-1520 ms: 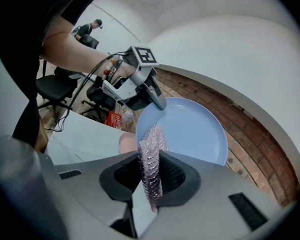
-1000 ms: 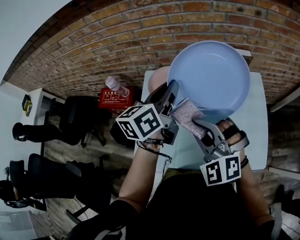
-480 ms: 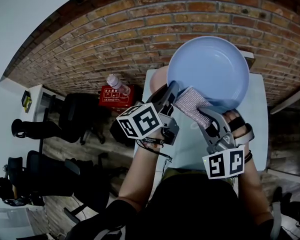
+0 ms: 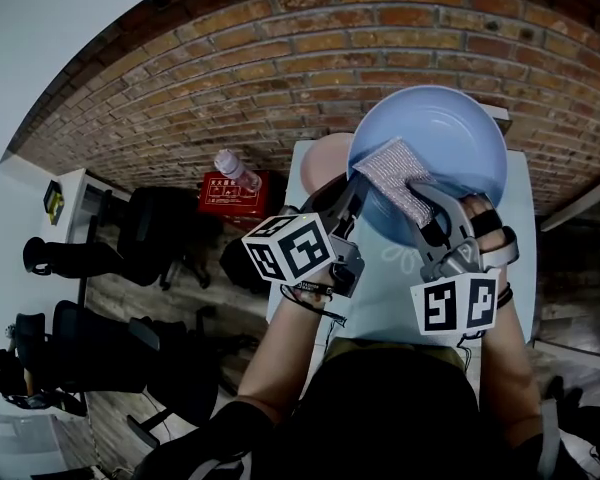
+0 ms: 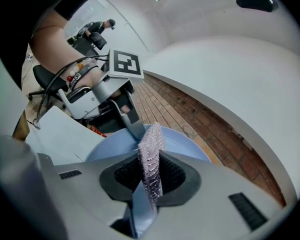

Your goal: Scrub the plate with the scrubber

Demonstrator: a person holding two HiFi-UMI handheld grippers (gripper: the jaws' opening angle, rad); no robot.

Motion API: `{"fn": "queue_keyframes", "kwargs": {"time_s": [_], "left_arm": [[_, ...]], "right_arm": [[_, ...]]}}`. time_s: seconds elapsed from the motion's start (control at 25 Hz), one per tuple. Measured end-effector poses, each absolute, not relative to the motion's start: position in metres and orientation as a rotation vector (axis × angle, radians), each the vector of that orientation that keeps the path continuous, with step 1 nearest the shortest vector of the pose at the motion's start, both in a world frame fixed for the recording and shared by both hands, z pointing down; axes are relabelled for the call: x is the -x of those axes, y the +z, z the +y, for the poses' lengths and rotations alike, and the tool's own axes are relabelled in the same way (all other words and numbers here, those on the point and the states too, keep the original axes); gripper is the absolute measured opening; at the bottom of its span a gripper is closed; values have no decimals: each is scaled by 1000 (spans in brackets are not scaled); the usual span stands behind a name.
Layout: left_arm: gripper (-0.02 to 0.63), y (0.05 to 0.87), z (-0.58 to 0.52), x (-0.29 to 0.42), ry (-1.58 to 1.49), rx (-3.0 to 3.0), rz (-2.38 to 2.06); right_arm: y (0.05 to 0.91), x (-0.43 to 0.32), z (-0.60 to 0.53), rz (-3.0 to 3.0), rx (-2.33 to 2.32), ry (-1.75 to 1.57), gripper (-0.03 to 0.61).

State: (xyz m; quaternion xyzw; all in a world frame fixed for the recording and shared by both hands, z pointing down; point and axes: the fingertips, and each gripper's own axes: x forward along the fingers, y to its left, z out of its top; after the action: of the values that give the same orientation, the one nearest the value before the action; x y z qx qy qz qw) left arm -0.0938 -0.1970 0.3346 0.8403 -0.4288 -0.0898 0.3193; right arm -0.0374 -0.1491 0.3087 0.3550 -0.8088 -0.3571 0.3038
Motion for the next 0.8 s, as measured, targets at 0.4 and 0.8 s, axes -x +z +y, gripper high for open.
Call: {"fn": "queue_keyframes", "kwargs": {"time_s": [0.4,0.8], "left_arm": [[43,336,-198,87,-217,-2220,-1140],[44,334,-213,107,-214,-2206,-1206]], "right_arm": [[313,32,-154,-2146,-915,-915,91],[372,37,-115,-2166,-744,-813,91]]}}
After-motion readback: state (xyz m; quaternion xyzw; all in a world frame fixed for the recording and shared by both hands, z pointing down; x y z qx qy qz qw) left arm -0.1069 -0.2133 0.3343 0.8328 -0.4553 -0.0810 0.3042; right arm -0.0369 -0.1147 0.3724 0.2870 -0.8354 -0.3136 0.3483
